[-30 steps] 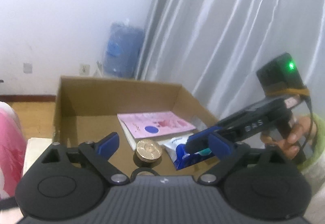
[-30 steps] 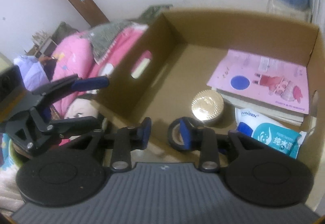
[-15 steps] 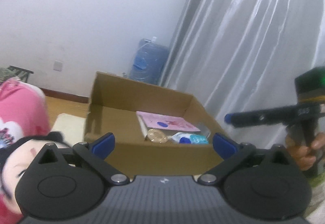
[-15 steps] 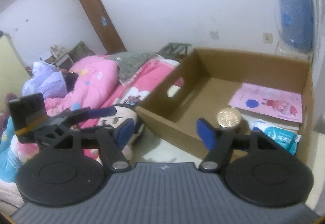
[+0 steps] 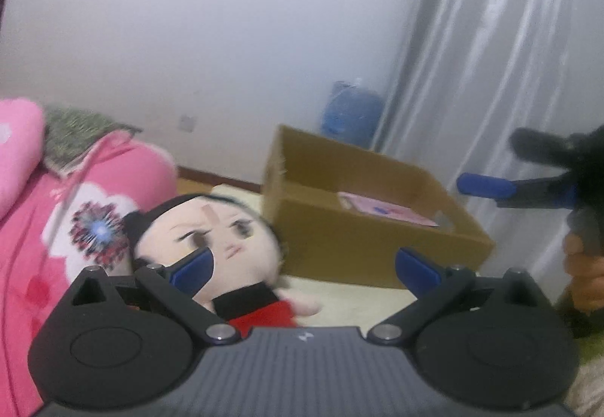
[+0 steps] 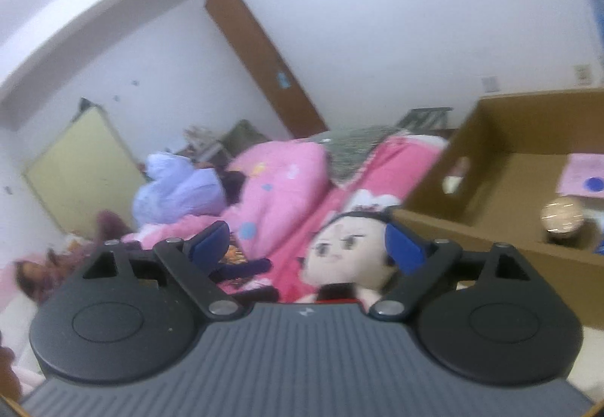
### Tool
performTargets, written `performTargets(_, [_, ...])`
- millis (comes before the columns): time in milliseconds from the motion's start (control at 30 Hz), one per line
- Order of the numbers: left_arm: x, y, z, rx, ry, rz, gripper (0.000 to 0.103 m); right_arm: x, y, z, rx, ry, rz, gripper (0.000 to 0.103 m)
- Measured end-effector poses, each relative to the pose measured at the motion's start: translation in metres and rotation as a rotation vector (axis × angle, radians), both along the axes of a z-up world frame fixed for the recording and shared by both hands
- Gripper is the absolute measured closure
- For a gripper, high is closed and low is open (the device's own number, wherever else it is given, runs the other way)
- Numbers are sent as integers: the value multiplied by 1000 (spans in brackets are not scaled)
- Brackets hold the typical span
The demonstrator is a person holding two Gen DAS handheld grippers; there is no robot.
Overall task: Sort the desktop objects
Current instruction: 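Move both grippers toward the plush doll in the red shirt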
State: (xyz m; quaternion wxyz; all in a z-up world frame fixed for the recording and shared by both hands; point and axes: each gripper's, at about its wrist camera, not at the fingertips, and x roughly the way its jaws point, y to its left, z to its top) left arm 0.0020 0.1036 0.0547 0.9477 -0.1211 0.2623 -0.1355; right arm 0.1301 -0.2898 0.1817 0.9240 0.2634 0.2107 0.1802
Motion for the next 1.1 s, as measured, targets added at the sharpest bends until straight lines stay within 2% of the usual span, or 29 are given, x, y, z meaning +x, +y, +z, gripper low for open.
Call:
performTargets(133, [5,19,-15,-17,29,42,0,22,13,-15,57,16,39,11])
performTargets(233, [11,34,-25,-33,49,69,0,45,19,-31,89,71,52,10])
performTargets(467, [30,69,-49,-123,107,129,0,102,30,-74,125,245,27,7])
performTargets(833, [64,83,-81,-186,197,85,0,162,30,-140,203,439,-37,5])
performTargets(967, [72,78,-86,-198,212,43,0,173,40,-152,198,465,-26,5])
performTargets(1100, [75,72,-87,-172,217,39,0,178,51,-157,186,467,-19,1])
